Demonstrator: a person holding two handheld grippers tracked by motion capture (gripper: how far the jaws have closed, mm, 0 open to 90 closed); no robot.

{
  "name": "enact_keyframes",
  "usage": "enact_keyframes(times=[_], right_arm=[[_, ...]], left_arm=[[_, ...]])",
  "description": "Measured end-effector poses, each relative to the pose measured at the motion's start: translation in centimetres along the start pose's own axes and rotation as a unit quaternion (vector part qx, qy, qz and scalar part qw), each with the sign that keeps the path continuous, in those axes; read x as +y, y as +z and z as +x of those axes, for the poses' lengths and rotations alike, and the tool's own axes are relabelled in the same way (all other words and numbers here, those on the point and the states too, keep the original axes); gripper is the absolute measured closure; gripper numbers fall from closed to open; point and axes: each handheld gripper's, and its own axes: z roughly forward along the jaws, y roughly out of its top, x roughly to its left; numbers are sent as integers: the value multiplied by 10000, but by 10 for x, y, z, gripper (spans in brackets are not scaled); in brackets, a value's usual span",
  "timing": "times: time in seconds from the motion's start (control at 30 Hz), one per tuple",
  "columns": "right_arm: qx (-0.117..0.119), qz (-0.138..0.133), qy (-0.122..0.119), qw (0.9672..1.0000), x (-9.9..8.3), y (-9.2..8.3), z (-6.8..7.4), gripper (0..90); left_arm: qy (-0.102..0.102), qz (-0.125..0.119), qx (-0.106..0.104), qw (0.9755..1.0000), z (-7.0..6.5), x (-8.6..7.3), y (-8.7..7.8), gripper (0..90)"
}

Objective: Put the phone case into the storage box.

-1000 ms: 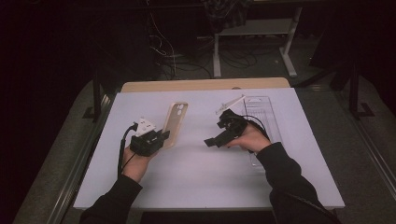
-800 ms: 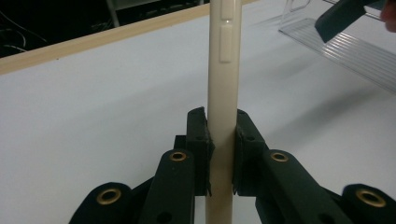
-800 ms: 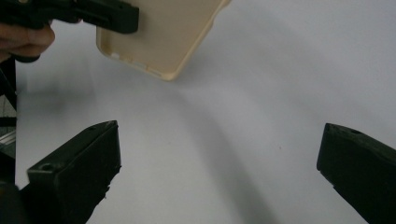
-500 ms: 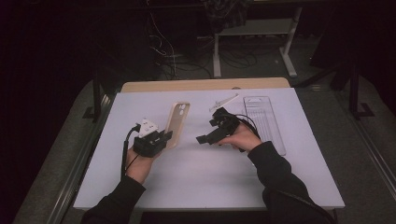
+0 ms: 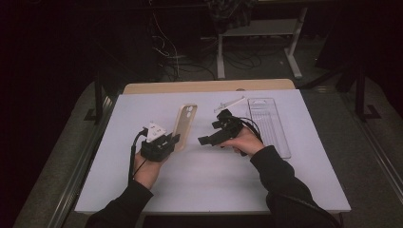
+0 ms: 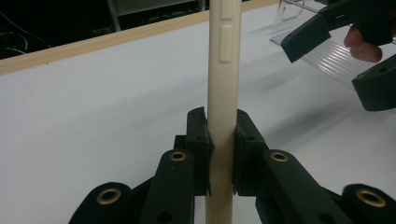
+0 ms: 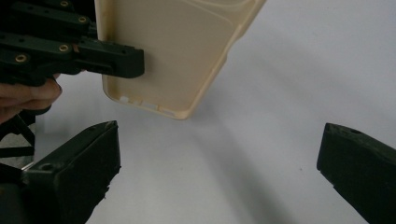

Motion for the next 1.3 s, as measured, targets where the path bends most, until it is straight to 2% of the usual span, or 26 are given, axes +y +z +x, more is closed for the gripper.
enact_keyframes(times=[0.4, 0.8, 0.83, 1.0, 1.2, 1.23, 1.27, 1.3], right_arm=[[191, -178, 117, 9996, 3, 1, 3, 0], [290, -391, 260, 9985, 6, -3, 3, 0], [294, -414, 282, 9983, 6, -3, 3, 0], [318, -415, 226, 9984, 7, -3, 3, 0], [370, -419, 321, 9979, 7, 0, 4, 0], [383, -429, 328, 9978, 7, 0, 4, 0], [391, -437, 346, 9977, 7, 0, 4, 0], [389, -442, 361, 9976, 7, 1, 4, 0]], left_arm=[[28, 4, -40, 10000, -11, 0, 2, 800], [42, -68, -79, 9999, -20, 1, 6, 801], [45, -20, -73, 10000, -21, 2, 5, 801], [44, -68, -96, 9999, -24, 2, 7, 801], [59, -61, -104, 9999, -31, 2, 9, 801], [119, -55, -98, 9999, -31, 2, 9, 801], [74, -65, -107, 9999, -33, 2, 9, 801], [125, -35, -109, 9999, -33, 2, 9, 801]])
